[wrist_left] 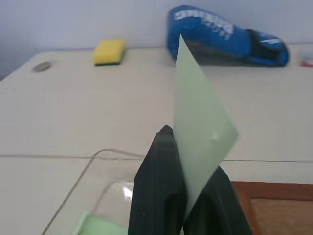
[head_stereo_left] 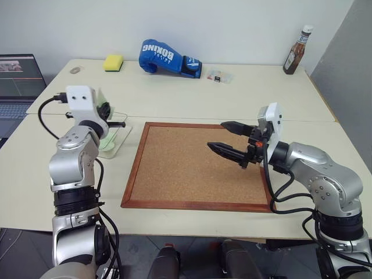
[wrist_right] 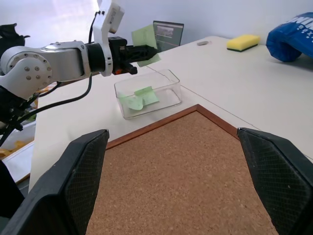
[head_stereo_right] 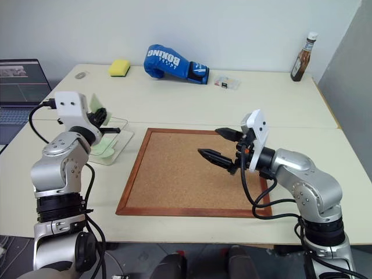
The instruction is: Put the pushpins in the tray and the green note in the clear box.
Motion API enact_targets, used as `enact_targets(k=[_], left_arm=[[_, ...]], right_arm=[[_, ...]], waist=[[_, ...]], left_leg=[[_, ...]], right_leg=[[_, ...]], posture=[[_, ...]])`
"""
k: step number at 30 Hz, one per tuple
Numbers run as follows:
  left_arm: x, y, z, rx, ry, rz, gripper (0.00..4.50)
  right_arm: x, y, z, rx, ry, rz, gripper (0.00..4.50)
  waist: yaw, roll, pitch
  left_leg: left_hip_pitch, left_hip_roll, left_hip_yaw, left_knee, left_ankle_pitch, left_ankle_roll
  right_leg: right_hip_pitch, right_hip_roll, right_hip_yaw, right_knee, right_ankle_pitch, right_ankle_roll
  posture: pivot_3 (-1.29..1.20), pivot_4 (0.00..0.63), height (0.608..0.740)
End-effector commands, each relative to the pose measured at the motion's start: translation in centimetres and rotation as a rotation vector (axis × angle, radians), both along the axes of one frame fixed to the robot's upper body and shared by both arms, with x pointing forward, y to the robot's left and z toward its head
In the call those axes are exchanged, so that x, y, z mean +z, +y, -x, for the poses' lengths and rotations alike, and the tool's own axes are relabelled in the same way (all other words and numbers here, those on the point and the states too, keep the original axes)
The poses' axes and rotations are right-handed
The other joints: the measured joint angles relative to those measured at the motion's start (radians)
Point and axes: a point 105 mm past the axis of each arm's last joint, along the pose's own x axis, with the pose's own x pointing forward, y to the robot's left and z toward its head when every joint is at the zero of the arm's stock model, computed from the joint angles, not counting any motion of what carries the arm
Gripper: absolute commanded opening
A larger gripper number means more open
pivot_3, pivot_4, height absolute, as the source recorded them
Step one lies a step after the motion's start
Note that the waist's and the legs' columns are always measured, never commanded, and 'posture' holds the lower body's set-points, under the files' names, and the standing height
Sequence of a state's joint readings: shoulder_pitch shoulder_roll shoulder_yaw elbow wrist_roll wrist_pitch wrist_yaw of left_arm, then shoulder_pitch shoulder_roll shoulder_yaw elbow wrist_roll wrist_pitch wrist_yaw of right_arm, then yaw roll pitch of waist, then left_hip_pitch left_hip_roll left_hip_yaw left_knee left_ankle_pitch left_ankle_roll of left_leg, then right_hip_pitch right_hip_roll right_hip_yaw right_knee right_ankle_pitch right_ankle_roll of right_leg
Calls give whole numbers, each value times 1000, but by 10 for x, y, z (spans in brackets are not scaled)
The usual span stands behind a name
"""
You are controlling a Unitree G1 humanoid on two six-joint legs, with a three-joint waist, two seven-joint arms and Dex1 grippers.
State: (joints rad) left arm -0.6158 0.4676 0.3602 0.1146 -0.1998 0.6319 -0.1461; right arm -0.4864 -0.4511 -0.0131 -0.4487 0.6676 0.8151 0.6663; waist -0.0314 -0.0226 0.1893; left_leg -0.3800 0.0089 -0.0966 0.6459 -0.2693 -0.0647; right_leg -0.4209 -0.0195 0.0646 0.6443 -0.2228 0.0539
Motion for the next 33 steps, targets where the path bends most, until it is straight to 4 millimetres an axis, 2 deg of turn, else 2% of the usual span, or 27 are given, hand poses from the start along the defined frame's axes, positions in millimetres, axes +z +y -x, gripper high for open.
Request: enact_targets(k=[1, 13, 15, 17, 19, 23, 26, 29, 33], left_arm=[[8, 7, 0, 34, -29, 6, 918], [9, 4, -4, 14, -35, -40, 3170], [15, -11, -4, -64, -68, -83, 3607], [18, -42, 2, -222, -106, -72, 3965], [14, -65, 12, -325, -115, -96, 4360], [-7, -94, 33, -412, -94, -67, 4458], [-30, -103, 50, -399, -64, -38, 4458], [-66, -109, 70, -376, -18, -85, 4458], [-89, -106, 86, -300, 3, -81, 4458]], right_arm=[[10, 0, -1, 3, -44, -15, 4500], [8, -6, -2, -46, -44, -16, 4500], [7, -10, -4, -78, -49, -10, 4500], [4, -16, -10, -150, -57, -11, 4500], [-2, -23, -16, -243, -64, -14, 4500], [-24, -43, -30, -495, -96, 48, 4500], [-42, -59, -34, -659, -136, 111, 4500], [-68, -72, -27, -796, -140, 127, 4500], [-85, -70, -14, -871, -142, 118, 4500]], waist=[[1, 0, 0], [-1, 0, 0], [-1, 0, 0], [-1, 0, 0], [0, 0, 0], [-1, 0, 0], [-3, 0, -1], [-4, 0, -1], [-2, 0, -2]], left_leg=[[0, 0, -1, 0, 0, 0], [0, 0, -2, 0, 1, -1], [0, 0, -2, 0, 1, -1], [0, 0, -1, 0, 1, -1], [0, 0, -1, 0, 1, -1], [-1, 0, 0, 0, 1, -1], [0, 0, 1, 0, 1, -1], [1, 0, 1, 0, 1, -1], [2, 1, 3, 0, 1, -1]], right_leg=[[0, 0, 0, 0, 0, 0], [0, 0, -1, 1, 0, 0], [0, 0, -1, 1, 0, 0], [0, 0, -1, 1, 0, 0], [0, 0, -1, 1, 0, 0], [-1, -1, 0, 1, 0, -1], [-1, 0, 1, 1, 0, -1], [-1, 0, 2, 1, -1, 1], [0, 0, 4, 2, -3, 4]], posture=[[0, 150, 740], [0, 150, 740], [0, 150, 740], [0, 150, 740], [0, 150, 740], [0, 150, 740], [0, 150, 740], [0, 150, 740], [0, 150, 740]])
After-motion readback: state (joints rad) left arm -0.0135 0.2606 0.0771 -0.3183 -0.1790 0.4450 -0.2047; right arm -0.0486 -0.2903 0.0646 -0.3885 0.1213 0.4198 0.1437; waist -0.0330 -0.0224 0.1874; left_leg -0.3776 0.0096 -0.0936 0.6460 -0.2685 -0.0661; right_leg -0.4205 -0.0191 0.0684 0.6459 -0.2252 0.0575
